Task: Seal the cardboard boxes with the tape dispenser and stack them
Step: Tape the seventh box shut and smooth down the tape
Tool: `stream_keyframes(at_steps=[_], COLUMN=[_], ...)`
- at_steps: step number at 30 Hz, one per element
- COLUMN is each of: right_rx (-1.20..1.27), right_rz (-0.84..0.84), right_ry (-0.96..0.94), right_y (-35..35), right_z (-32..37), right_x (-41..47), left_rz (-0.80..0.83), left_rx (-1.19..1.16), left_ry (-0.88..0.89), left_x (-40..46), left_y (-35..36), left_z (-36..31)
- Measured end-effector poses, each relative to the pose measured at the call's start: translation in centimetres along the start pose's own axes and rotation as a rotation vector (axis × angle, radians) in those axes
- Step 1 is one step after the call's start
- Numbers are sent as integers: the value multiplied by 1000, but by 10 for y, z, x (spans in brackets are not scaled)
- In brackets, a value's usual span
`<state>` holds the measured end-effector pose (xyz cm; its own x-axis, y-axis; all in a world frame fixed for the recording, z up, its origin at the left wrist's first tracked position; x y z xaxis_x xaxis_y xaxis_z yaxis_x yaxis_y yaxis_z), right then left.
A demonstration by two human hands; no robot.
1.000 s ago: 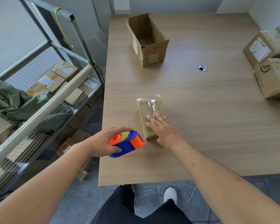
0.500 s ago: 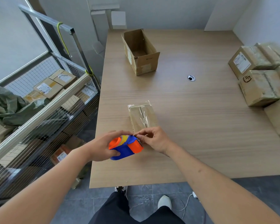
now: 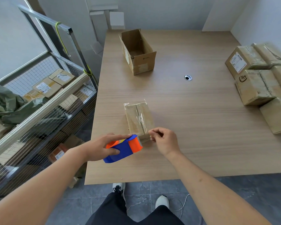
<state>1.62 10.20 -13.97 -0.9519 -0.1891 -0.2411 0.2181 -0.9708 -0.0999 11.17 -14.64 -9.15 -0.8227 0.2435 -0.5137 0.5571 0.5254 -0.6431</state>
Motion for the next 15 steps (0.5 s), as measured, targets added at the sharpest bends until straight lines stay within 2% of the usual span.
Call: stream_keyframes(at_steps=[6, 15], right_rx=[-14, -17], right_rz=[-191, -193], right_ry=[41, 191], right_y=[-46, -33], right_z=[-9, -40], right_x=[22, 50], left_rz=[30, 61], left_rx=[15, 52], left_ry=[-100, -195], left_x=[-11, 23], left_y=[-14, -6], left_z=[30, 48])
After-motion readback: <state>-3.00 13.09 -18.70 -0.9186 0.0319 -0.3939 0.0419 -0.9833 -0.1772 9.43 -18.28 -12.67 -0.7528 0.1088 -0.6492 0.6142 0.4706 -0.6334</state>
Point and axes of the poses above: each hand's wrist, its own x-axis towards the middle knuckle, its own y-axis out of the palm, z = x × y, the point moved 4 cm from there along x, towards the middle knuckle, and after that the axes turned 13 degrees about x, right-handed, at the moved point
